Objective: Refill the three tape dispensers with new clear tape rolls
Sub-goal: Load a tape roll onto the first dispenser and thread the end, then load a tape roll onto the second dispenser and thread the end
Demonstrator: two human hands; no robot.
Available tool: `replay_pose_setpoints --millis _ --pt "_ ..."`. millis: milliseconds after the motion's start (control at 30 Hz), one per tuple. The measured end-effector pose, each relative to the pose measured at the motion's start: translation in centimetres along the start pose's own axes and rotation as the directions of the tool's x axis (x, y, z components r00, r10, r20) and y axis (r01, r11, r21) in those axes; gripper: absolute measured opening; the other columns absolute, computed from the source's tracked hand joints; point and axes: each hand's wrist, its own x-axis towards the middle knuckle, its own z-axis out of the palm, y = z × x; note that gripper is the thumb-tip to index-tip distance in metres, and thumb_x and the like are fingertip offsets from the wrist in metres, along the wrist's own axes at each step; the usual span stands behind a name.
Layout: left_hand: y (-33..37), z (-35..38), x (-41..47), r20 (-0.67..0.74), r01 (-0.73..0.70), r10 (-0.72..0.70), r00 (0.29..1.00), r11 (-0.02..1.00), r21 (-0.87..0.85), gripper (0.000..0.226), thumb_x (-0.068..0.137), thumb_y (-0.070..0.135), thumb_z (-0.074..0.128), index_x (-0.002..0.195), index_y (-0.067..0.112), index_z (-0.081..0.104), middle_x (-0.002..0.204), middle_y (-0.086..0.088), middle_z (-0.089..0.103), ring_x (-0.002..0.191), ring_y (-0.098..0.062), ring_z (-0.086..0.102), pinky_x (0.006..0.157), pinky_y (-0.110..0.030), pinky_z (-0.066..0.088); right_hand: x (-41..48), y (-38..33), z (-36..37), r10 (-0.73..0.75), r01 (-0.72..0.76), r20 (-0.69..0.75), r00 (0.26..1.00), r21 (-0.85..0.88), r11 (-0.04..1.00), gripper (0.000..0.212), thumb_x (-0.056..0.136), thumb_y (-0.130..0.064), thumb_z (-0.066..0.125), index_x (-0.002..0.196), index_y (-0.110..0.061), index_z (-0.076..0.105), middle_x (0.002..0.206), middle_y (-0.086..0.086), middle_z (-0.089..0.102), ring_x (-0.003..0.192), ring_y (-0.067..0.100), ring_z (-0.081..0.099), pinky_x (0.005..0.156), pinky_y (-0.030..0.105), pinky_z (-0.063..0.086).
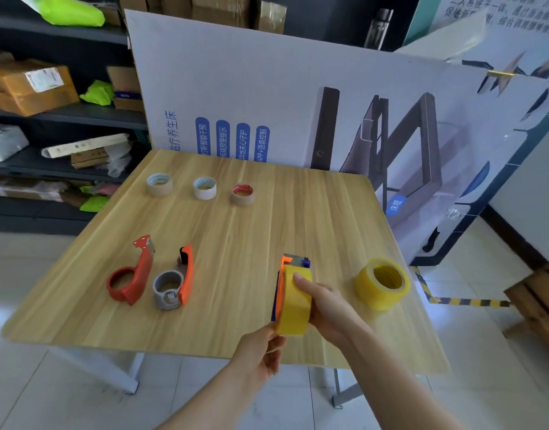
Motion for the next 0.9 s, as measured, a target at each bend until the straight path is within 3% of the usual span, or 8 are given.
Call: replay_pose_setpoints --millis 200,400,533,700,767,833,900 --pt "-2.7 1.4 2.6 -0.072 0.112 -0.113 0.991 0.994 -0.011 0.007 0.085 0.012 0.061 0.079 0.010 0.063 0.054 -0.003 0.063 0.042 -0.013 0.043 0.039 -0.017 0.031 2.9 2.4 -2.8 0.095 -0.094 0.015 0.995 -0.027 0.995 0.032 0.093 -0.028 0.064 0.106 0.001 0.064 0.100 0.016 0.071 0.090 0.027 0.070 0.089 0.043 0.056" --pt "-3.5 1.9 5.1 -0.094 0.190 -0.188 0.978 0.982 0.013 0.016 0.091 0.010 0.048 0.085 0.011 0.063 0.059 -0.004 0.062 0.048 -0.015 0.044 0.045 -0.018 0.030 6.0 4.4 -3.9 0.177 -0.177 0.003 0.984 -0.014 0.984 0.027 0.092 -0.028 0.065 0.100 -0.003 0.064 0.097 0.014 0.071 0.084 0.025 0.070 0.072 0.036 0.058" --pt "-3.7 1.7 6.7 -0.109 0.224 -0.217 0.970 0.973 0.057 0.017 0.089 0.010 0.050 0.080 0.011 0.064 0.059 -0.003 0.063 0.048 -0.014 0.047 0.042 -0.018 0.032 7.8 5.6 -4.0 0.230 -0.230 -0.029 0.973 -0.006 0.973 0.032 0.091 -0.028 0.067 0.108 -0.001 0.063 0.105 0.016 0.070 0.091 0.028 0.068 0.081 0.040 0.057" --pt "-4.2 1.0 8.5 -0.108 0.277 -0.269 0.957 0.959 0.067 0.017 0.092 0.013 0.048 0.086 0.009 0.063 0.069 -0.006 0.065 0.053 -0.015 0.051 0.038 -0.018 0.038 9.1 7.1 -4.1 0.276 -0.277 -0.042 0.960 -0.019 0.961 0.022 0.092 -0.028 0.066 0.095 -0.007 0.064 0.095 0.011 0.072 0.086 0.024 0.069 0.083 0.040 0.057" --pt "-4.1 0.6 8.8 -0.100 0.289 -0.276 0.956 0.944 0.157 0.016 0.090 0.014 0.050 0.089 0.009 0.065 0.070 -0.006 0.065 0.052 -0.015 0.052 0.038 -0.017 0.038 9.4 7.5 -4.2 0.267 -0.269 -0.039 0.963 -0.061 0.961 0.025 0.092 -0.030 0.065 0.097 -0.005 0.064 0.097 0.012 0.071 0.089 0.026 0.067 0.090 0.042 0.053" --pt "-3.5 0.2 8.8 -0.111 0.281 -0.258 0.960 0.895 0.348 0.014 0.085 0.015 0.053 0.085 0.010 0.066 0.066 -0.004 0.064 0.045 -0.014 0.048 0.040 -0.016 0.035 9.4 7.4 -4.2 0.261 -0.265 -0.052 0.964 -0.104 0.959 0.030 0.092 -0.033 0.064 0.101 -0.005 0.063 0.098 0.014 0.068 0.089 0.028 0.064 0.086 0.041 0.051" --pt "-2.7 -0.3 8.6 -0.171 0.209 -0.132 0.976 0.787 0.581 0.018 0.080 0.018 0.053 0.075 0.009 0.067 0.063 -0.003 0.061 0.046 -0.016 0.044 0.045 -0.018 0.032 9.3 7.2 -4.0 0.264 -0.272 -0.074 0.962 -0.122 0.955 0.030 0.092 -0.036 0.065 0.098 -0.007 0.062 0.096 0.013 0.067 0.086 0.026 0.064 0.078 0.036 0.052"
